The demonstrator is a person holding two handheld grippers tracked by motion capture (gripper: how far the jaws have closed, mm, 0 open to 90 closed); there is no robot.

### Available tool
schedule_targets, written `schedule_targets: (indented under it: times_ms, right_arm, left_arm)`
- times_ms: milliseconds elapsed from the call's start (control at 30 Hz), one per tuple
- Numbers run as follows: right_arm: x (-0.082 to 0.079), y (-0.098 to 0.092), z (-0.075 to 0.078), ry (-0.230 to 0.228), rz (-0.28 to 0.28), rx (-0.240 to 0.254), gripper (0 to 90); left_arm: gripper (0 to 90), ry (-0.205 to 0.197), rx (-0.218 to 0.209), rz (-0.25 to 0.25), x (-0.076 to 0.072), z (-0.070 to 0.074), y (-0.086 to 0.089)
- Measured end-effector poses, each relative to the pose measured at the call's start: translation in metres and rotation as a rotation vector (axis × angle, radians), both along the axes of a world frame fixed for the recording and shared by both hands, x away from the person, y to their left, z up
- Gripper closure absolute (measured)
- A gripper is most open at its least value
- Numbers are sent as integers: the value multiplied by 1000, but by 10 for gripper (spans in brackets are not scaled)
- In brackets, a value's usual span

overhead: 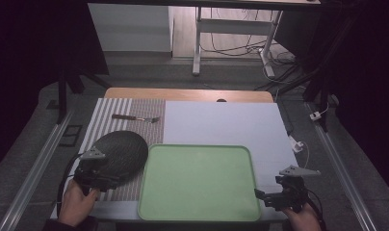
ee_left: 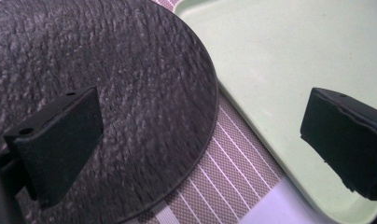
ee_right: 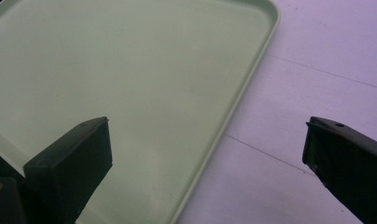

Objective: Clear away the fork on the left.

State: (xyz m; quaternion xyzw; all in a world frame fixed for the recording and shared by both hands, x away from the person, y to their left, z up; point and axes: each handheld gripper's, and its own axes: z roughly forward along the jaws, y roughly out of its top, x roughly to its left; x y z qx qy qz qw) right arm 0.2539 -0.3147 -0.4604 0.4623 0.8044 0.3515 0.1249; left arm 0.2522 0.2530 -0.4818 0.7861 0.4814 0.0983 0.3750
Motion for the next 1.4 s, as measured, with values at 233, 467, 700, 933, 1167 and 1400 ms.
schedule_targets:
  times_ms: [233, 467, 700, 933, 1167, 1400]
  right_arm:
    - [0, 0, 0, -1, 0, 1, 15]
    - [0, 0, 0, 3, -2, 3, 15]
    - [1, 0, 0, 0, -1, 1, 15]
    - [1, 0, 0, 3, -3, 2, 15]
    - [1, 0, 0, 3, -2, 0, 15]
    - [1, 1, -1, 5, -1, -1, 15]
  left_arm:
    - [0, 6, 30, 1, 15, 0, 0]
    - [0, 12, 51, 7, 31, -1, 0]
    - [0, 29, 39, 6, 48, -2, 0]
    - [0, 26, 36, 24, 66, -1, 1]
    - [9, 29, 46, 38, 78, -2, 4]
    - [18, 26, 63, 39, 94, -3, 7]
